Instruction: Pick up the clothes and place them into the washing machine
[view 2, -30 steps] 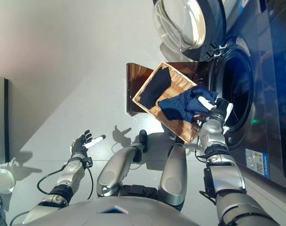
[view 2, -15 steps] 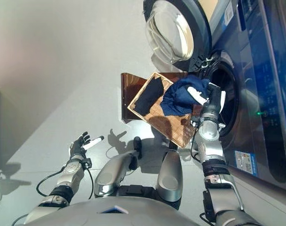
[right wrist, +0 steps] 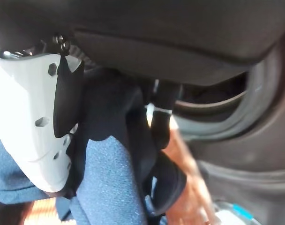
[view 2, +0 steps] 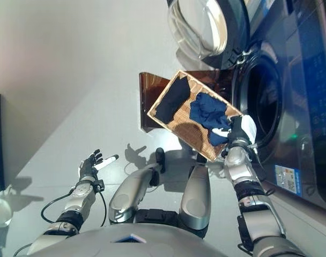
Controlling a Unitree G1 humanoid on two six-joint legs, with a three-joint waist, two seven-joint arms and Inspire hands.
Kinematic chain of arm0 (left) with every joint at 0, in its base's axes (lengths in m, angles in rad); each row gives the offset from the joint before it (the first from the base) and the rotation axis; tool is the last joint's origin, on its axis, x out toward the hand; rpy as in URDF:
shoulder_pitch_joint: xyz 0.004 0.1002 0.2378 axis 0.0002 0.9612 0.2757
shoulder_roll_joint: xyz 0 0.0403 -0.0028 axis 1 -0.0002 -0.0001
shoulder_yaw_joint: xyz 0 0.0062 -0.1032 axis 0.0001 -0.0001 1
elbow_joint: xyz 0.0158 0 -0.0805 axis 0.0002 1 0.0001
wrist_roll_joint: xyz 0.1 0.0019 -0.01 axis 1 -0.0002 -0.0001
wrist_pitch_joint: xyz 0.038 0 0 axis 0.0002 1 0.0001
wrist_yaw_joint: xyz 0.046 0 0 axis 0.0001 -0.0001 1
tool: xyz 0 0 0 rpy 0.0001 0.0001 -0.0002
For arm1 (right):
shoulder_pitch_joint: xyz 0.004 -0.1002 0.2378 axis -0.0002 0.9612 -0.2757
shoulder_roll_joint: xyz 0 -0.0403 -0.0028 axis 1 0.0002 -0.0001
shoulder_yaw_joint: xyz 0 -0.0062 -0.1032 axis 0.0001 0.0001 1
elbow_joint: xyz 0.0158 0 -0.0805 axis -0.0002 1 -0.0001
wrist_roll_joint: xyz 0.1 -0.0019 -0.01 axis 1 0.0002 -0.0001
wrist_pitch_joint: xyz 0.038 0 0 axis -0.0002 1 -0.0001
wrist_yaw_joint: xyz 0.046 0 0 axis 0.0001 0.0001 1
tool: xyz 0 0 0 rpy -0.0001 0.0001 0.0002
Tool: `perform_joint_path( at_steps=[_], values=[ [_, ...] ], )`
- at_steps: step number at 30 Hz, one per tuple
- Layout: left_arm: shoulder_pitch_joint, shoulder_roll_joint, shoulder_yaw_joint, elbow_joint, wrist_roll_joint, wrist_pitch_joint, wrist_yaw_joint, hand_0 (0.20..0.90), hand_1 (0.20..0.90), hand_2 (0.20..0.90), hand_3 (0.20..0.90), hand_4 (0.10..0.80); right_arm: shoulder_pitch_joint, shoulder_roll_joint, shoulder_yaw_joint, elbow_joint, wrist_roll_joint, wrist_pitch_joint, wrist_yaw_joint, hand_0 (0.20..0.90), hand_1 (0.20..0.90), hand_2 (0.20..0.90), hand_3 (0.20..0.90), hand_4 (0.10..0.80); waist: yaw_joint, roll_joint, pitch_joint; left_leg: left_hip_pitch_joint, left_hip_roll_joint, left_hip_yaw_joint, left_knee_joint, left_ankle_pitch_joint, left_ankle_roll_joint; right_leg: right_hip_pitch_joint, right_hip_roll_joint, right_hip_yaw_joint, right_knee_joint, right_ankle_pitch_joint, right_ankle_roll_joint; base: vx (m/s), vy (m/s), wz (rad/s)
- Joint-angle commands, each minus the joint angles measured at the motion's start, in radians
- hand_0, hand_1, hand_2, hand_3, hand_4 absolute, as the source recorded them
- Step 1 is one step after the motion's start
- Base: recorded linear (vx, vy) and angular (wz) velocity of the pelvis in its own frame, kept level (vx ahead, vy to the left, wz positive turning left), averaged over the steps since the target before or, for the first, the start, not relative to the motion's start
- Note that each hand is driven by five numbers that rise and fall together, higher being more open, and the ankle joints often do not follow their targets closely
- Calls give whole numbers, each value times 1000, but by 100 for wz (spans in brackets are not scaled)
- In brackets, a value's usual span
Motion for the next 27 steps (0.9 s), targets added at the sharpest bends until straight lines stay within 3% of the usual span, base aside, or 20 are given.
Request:
perform_joint_path(
  at_steps=[1, 6, 7, 8, 9, 17, 27],
  values=[
    [41, 60, -12, -58, 12, -35, 42, 900, 900, 900, 900, 800, -117, -73, 43, -25, -89, -11, -31, 200, 200, 200, 200, 300, 14, 13, -61, -110, 4, -13, 44, 13, -80, -26, -27, -7, -16, 28, -9, -30, 27, 2],
    [35, 56, -40, -71, -1, -42, 46, 900, 900, 900, 900, 800, -227, -85, 79, 72, -127, 23, -55, 200, 200, 200, 200, 300, 21, 35, -55, -136, 0, -6, 51, 16, -78, -55, -32, -1, -2, 33, -10, -8, 6, 0],
    [34, 56, -39, -70, -1, -42, 46, 900, 900, 900, 900, 800, -229, -84, 80, 74, -126, 23, -56, 398, 398, 398, 398, 441, 20, 36, -54, -136, 0, -6, 51, 16, -78, -55, -32, -1, -1, 33, -10, 0, 0, 0],
    [28, 56, -48, -69, -7, -44, 47, 900, 900, 900, 900, 800, -282, -86, 101, 122, -126, 25, -62, 776, 776, 776, 776, 712, 25, 45, -51, -144, -3, -6, 50, 19, -79, -63, -34, 2, -2, 36, -10, 0, 0, 0],
    [26, 56, -50, -66, -10, -46, 47, 900, 900, 900, 900, 800, -302, -88, 107, 139, -117, 25, -60, 900, 900, 900, 900, 800, 26, 48, -51, -146, -4, -4, 48, 21, -79, -66, -35, 3, -3, 38, -10, 0, 0, 0],
    [16, 56, -79, -55, -17, -43, 54, 900, 900, 900, 900, 800, -365, -35, 94, 269, -9, 30, -98, 900, 900, 900, 900, 800, 36, 60, -61, -154, -11, -12, 31, 32, -79, -83, -34, 3, -5, 43, -10, 3, 1, 0],
    [21, 76, -107, -108, -37, -55, 55, 900, 900, 900, 900, 800, -441, -36, 71, 402, 140, 1, -102, 900, 900, 900, 900, 800, 53, 71, -46, -174, -21, -15, 38, 32, -75, -104, -39, 0, 9, 44, -10, -3, 6, 3]
  ],
)
